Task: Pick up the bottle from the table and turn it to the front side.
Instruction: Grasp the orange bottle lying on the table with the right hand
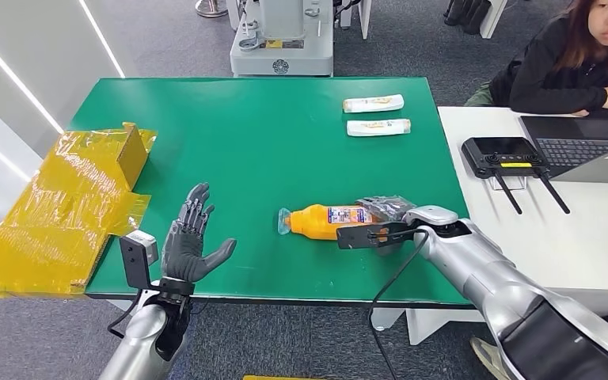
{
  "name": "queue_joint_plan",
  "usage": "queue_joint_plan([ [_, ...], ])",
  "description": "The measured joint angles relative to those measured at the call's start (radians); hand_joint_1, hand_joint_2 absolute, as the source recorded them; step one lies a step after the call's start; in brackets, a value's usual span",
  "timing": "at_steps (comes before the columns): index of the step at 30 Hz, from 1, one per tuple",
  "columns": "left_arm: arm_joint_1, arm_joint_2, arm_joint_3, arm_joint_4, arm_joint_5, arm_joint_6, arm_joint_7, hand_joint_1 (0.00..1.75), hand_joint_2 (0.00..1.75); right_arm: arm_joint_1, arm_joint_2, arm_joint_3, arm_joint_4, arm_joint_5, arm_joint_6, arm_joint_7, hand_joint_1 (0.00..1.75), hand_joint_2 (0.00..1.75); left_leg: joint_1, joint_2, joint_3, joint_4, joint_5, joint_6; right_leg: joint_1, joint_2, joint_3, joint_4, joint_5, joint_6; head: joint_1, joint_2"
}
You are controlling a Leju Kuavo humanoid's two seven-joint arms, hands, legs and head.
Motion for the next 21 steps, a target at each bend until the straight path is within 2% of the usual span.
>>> queue_joint_plan([
  [3,0.000,-0.004,0.000,0.000,-0.001,0.000,0.000,0.00,1.75,0.006,-0.001,0.001,-0.003,0.002,-0.012,0.003,0.03,1.75,0.000,0.000,0.000,0.000,0.000,0.000,0.000,0.000,0.000,0.000,0.000,0.000,0.000,0.000],
  [7,0.001,-0.007,0.000,0.001,-0.002,0.000,0.001,0.00,1.75,0.012,-0.003,0.001,-0.006,0.003,-0.019,0.004,0.75,1.75,0.000,0.000,0.001,0.000,0.000,0.000,0.000,0.000,0.001,0.000,0.000,0.000,0.000,0.000],
  [11,0.002,-0.007,0.000,0.003,-0.003,0.000,0.001,0.00,1.75,0.018,-0.009,0.002,-0.010,0.004,-0.027,0.004,0.81,1.75,0.000,0.000,0.001,0.000,0.000,0.000,0.000,0.000,0.002,0.000,0.000,0.000,0.000,0.000],
  [13,0.004,-0.007,0.000,0.005,-0.002,0.000,0.001,0.00,1.75,0.021,-0.015,0.002,-0.015,0.009,-0.035,0.003,1.01,1.75,0.000,0.000,0.002,0.000,0.000,0.000,0.000,0.000,0.002,0.000,0.000,0.000,0.000,0.000],
  [16,0.006,-0.007,0.000,0.009,0.002,-0.002,0.000,0.00,1.75,0.026,-0.025,0.003,-0.024,0.017,-0.047,0.002,1.47,1.75,0.000,0.000,0.002,0.000,0.000,0.000,0.000,0.000,0.002,0.000,0.000,0.000,0.000,0.000],
  [17,0.006,-0.007,0.000,0.010,0.003,-0.002,-0.001,0.00,1.75,0.028,-0.028,0.004,-0.028,0.019,-0.051,0.000,1.58,1.75,0.000,0.000,0.002,0.000,0.000,0.000,0.000,0.000,0.002,0.000,0.000,0.000,0.000,0.000],
  [19,0.007,-0.007,0.000,0.014,0.006,-0.003,-0.004,0.00,1.75,0.034,-0.034,0.004,-0.036,0.024,-0.063,-0.004,1.70,1.75,0.000,0.000,0.002,0.000,0.000,0.000,0.000,0.000,0.003,0.000,0.000,0.000,0.000,0.000],
  [21,0.007,-0.007,0.000,0.017,0.007,-0.003,-0.009,0.00,1.75,0.042,-0.040,0.005,-0.046,0.032,-0.079,-0.009,1.73,1.75,0.000,0.000,0.002,0.001,0.000,0.000,0.000,0.000,0.003,0.000,0.000,0.000,0.000,0.000],
])
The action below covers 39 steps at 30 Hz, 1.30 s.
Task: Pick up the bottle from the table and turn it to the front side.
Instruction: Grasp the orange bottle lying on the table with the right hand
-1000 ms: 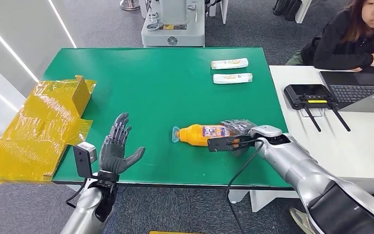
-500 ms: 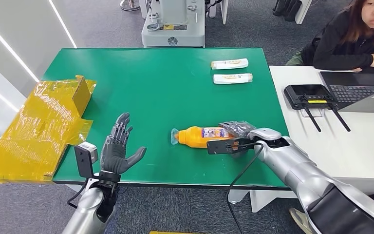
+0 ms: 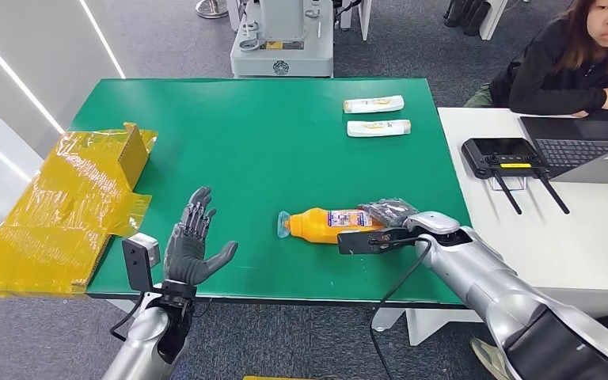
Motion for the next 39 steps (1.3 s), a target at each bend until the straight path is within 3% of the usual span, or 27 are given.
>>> queue_joint_plan([
  [9,0.002,0.001,0.000,0.014,0.011,0.001,-0.012,0.00,1.75,0.014,-0.010,0.001,-0.026,0.013,-0.026,-0.018,1.75,1.75,0.000,0.000,0.000,0.000,0.000,0.000,0.000,0.000,0.000,0.000,0.000,0.000,0.000,0.000],
  [22,0.033,0.000,0.001,0.014,0.011,0.008,-0.015,0.00,1.75,0.092,-0.043,-0.045,-0.111,-0.084,-0.119,-0.099,1.75,1.75,0.001,0.000,0.000,0.000,0.000,0.000,0.001,0.000,0.000,0.000,0.000,0.000,0.000,0.000],
  [27,0.058,0.002,0.002,0.012,0.016,0.028,-0.036,0.00,1.75,0.306,-0.062,-0.184,-0.294,-0.254,-0.282,-0.243,1.75,1.75,0.002,-0.002,-0.001,0.000,-0.001,0.000,0.002,-0.002,0.000,-0.001,-0.001,0.000,0.000,0.000],
  [32,0.057,0.012,0.000,0.022,0.043,0.043,-0.066,0.00,1.75,0.527,-0.064,-0.289,-0.501,-0.302,-0.388,-0.287,1.75,1.75,0.002,-0.002,-0.004,0.000,-0.002,0.000,0.003,-0.003,-0.003,-0.001,-0.002,0.000,0.000,0.000],
  [39,0.051,0.019,-0.004,0.033,0.047,0.047,-0.073,0.00,1.75,0.625,-0.064,-0.349,-0.618,-0.311,-0.397,-0.293,1.75,1.75,0.002,-0.001,-0.005,0.000,-0.001,0.000,0.003,-0.001,-0.004,-0.001,-0.001,-0.001,0.000,0.000],
])
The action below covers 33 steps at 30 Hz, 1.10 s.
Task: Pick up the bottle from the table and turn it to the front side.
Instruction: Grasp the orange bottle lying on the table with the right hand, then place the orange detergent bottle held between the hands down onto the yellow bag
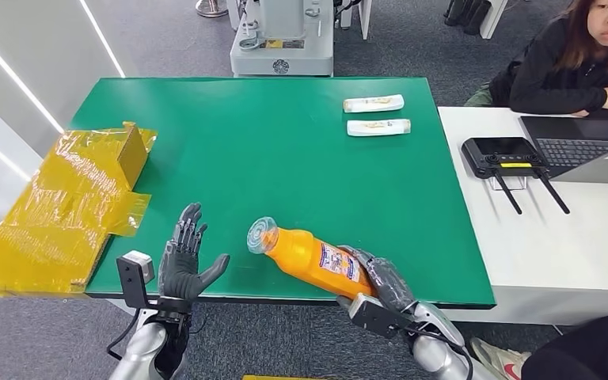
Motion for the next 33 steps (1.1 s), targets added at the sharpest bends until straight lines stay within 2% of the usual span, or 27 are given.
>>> queue_joint_plan([
  [14,-0.005,0.001,-0.004,0.001,0.003,0.002,-0.001,0.00,1.75,0.027,0.000,-0.031,-0.043,-0.003,-0.006,-0.009,1.75,1.75,0.000,0.000,0.000,0.000,0.000,0.000,0.000,0.000,0.000,0.000,0.000,0.000,0.000,0.000],
  [21,-0.028,0.000,-0.019,0.016,0.016,0.007,0.000,0.00,1.75,0.104,0.023,-0.053,-0.105,-0.008,-0.108,-0.041,1.75,1.75,0.000,0.000,0.000,0.000,0.000,0.000,0.000,-0.001,0.000,0.000,0.000,0.000,0.000,0.000],
  [25,-0.060,0.001,-0.037,0.042,0.030,-0.005,-0.001,0.00,1.75,0.162,0.034,-0.091,-0.171,-0.007,-0.162,-0.041,1.75,1.75,0.000,-0.001,-0.001,0.000,0.000,0.000,0.000,-0.001,0.000,0.000,0.000,0.000,0.000,0.000],
  [28,-0.103,0.001,-0.066,0.059,0.039,-0.080,0.005,0.00,1.75,0.192,0.038,-0.151,-0.223,-0.070,-0.203,-0.081,1.75,1.75,0.000,-0.002,-0.003,0.001,0.001,0.000,0.000,-0.002,-0.001,0.000,0.001,0.000,0.000,0.000],
  [33,-0.234,-0.010,-0.114,0.045,0.099,-0.178,0.122,0.00,1.75,0.079,0.043,-0.257,-0.210,-0.144,-0.144,-0.126,1.75,1.75,0.000,0.001,-0.004,0.002,0.004,0.000,0.000,0.001,-0.003,0.000,0.006,0.001,0.000,0.000],
])
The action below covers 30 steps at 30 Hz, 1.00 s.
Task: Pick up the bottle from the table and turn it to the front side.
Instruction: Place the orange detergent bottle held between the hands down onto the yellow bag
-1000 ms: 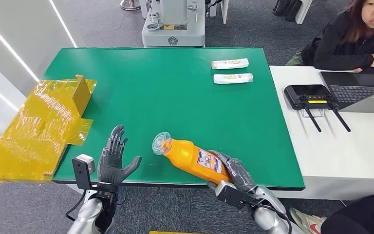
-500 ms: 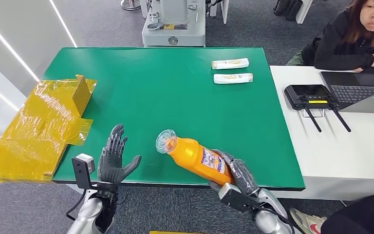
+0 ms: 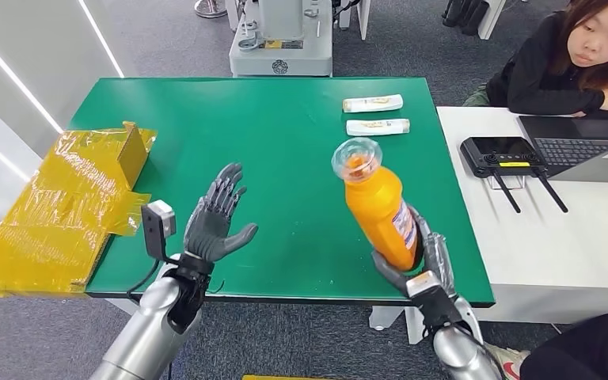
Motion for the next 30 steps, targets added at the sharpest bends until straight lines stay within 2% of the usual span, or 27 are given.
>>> queue_joint_plan([
  [3,-0.041,-0.002,-0.008,-0.014,0.044,-0.021,0.046,0.00,1.75,-0.070,0.014,-0.018,0.043,-0.004,0.012,-0.018,1.75,1.75,0.000,0.000,0.000,0.001,0.001,0.000,0.000,0.000,0.000,0.000,0.001,0.001,0.000,0.000],
  [10,-0.078,-0.007,-0.011,-0.018,0.085,-0.047,0.069,0.00,1.75,-0.154,0.041,-0.020,0.103,-0.015,0.007,-0.022,1.75,1.75,0.001,-0.001,0.000,0.000,0.002,0.000,0.001,0.000,-0.001,0.001,0.001,0.000,0.000,0.000],
  [22,-0.086,-0.008,-0.014,-0.018,0.090,-0.051,0.076,0.00,1.75,-0.172,0.046,-0.019,0.135,-0.021,0.003,-0.022,1.75,1.75,0.001,-0.001,-0.002,0.000,0.002,-0.001,0.001,0.000,-0.002,0.001,0.001,0.000,0.000,0.000],
  [30,-0.106,-0.011,-0.038,-0.018,0.128,-0.109,0.150,0.00,1.75,-0.198,0.050,-0.020,0.158,-0.022,0.010,0.009,1.75,1.75,0.001,-0.001,-0.002,0.001,0.002,0.000,0.001,0.000,-0.002,0.001,0.001,0.000,0.000,0.000],
])
